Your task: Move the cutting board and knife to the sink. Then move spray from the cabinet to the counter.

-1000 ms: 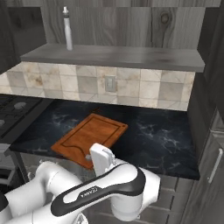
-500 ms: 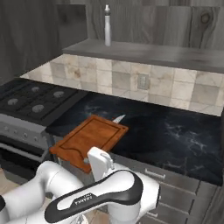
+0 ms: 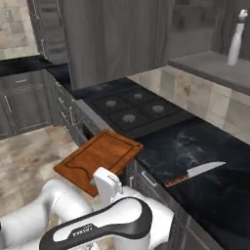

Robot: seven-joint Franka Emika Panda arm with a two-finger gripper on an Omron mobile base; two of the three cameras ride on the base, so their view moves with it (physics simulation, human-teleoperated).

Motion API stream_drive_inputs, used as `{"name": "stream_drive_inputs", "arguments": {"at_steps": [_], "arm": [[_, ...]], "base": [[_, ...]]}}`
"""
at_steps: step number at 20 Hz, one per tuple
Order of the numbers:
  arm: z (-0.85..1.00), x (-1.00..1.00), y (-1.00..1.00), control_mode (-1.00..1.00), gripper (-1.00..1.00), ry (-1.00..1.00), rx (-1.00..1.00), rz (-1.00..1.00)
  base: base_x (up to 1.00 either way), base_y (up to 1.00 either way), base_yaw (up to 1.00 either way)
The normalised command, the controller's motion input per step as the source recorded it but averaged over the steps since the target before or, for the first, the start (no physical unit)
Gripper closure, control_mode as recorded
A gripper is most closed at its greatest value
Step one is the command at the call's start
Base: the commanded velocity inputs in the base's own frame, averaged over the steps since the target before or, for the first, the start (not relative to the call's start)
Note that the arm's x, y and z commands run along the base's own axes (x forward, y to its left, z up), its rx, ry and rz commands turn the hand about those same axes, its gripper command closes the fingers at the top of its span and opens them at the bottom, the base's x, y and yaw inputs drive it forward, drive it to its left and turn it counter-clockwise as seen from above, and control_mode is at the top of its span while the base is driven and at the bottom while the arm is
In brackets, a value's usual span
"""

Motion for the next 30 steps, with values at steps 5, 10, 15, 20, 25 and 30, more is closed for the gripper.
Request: {"name": "stream_drive_inputs", "arguments": {"at_steps": [5, 10, 15, 20, 25, 30], "arm": [[0.0, 0.0, 0.0, 1.0, 1.0, 0.0, 0.0, 0.0], [0.0, 0.0, 0.0, 1.0, 1.0, 0.0, 0.0, 0.0], [0.0, 0.0, 0.0, 1.0, 1.0, 0.0, 0.0, 0.0], [0.0, 0.0, 0.0, 1.0, 1.0, 0.0, 0.0, 0.0], [0.0, 0.0, 0.0, 1.0, 1.0, 0.0, 0.0, 0.0], [0.0, 0.0, 0.0, 1.0, 1.0, 0.0, 0.0, 0.0]], "base": [[-0.11, 0.05, 0.99], [-0.02, 0.12, 0.92], [0.05, 0.15, 0.8], [0.29, 0.2, 0.44], [0.56, 0.32, -0.03], [0.62, 0.46, -0.13]]}}
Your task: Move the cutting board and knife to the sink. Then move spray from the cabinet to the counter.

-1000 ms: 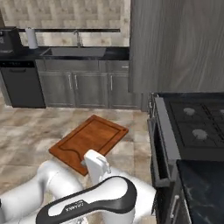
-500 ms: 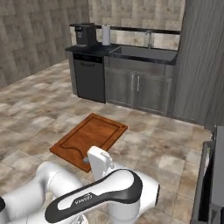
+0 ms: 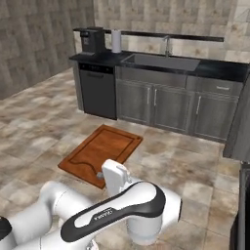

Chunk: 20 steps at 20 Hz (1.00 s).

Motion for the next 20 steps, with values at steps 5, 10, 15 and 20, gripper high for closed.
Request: {"name": "stream_drive_inputs", "arguments": {"at_steps": [5, 10, 15, 20], "arm": [[0.0, 0.0, 0.0, 1.0, 1.0, 0.0, 0.0, 0.0], [0.0, 0.0, 0.0, 1.0, 1.0, 0.0, 0.0, 0.0], [0.0, 0.0, 0.0, 1.0, 1.0, 0.0, 0.0, 0.0], [0.0, 0.0, 0.0, 1.0, 1.0, 0.0, 0.0, 0.0]], "base": [[0.57, 0.53, -0.18], [0.64, 0.52, -0.14], [0.87, 0.36, -0.01], [0.92, 0.21, 0.0]]}}
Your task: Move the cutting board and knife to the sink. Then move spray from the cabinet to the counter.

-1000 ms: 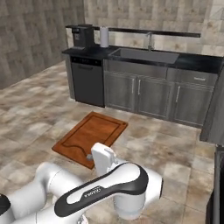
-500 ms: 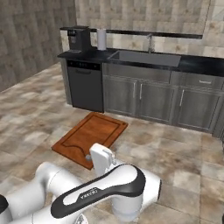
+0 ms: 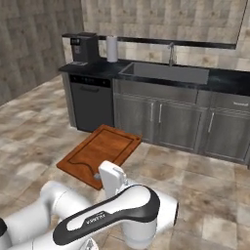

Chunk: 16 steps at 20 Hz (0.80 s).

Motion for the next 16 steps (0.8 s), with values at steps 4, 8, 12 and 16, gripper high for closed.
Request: {"name": "stream_drive_inputs", "arguments": {"at_steps": [4, 8, 12, 16], "arm": [[0.0, 0.0, 0.0, 1.0, 1.0, 0.0, 0.0, 0.0], [0.0, 0.0, 0.0, 1.0, 1.0, 0.0, 0.0, 0.0], [0.0, 0.0, 0.0, 1.0, 1.0, 0.0, 0.0, 0.0], [0.0, 0.0, 0.0, 1.0, 1.0, 0.0, 0.0, 0.0]], "base": [[0.93, 0.16, 0.0], [0.94, 0.09, 0.0], [0.94, 0.05, 0.0], [0.94, 0.04, 0.0]]}}
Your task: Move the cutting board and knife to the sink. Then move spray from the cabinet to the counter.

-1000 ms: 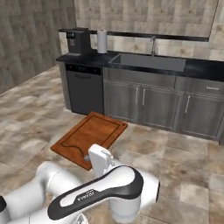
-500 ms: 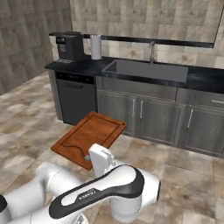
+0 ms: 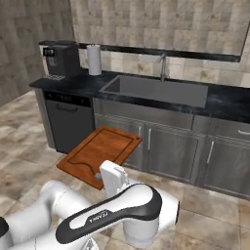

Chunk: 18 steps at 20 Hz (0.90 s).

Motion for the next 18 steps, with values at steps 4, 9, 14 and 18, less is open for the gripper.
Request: {"name": "stream_drive_inputs", "arguments": {"at_steps": [4, 9, 14, 18], "arm": [[0.0, 0.0, 0.0, 1.0, 1.0, 0.0, 0.0, 0.0], [0.0, 0.0, 0.0, 1.0, 1.0, 0.0, 0.0, 0.0], [0.0, 0.0, 0.0, 1.0, 1.0, 0.0, 0.0, 0.0], [0.0, 0.0, 0.0, 1.0, 1.0, 0.0, 0.0, 0.0]], "base": [[0.94, 0.04, 0.0], [0.94, 0.02, 0.0], [0.93, 0.0, 0.0], [0.91, 0.0, 0.0]]}}
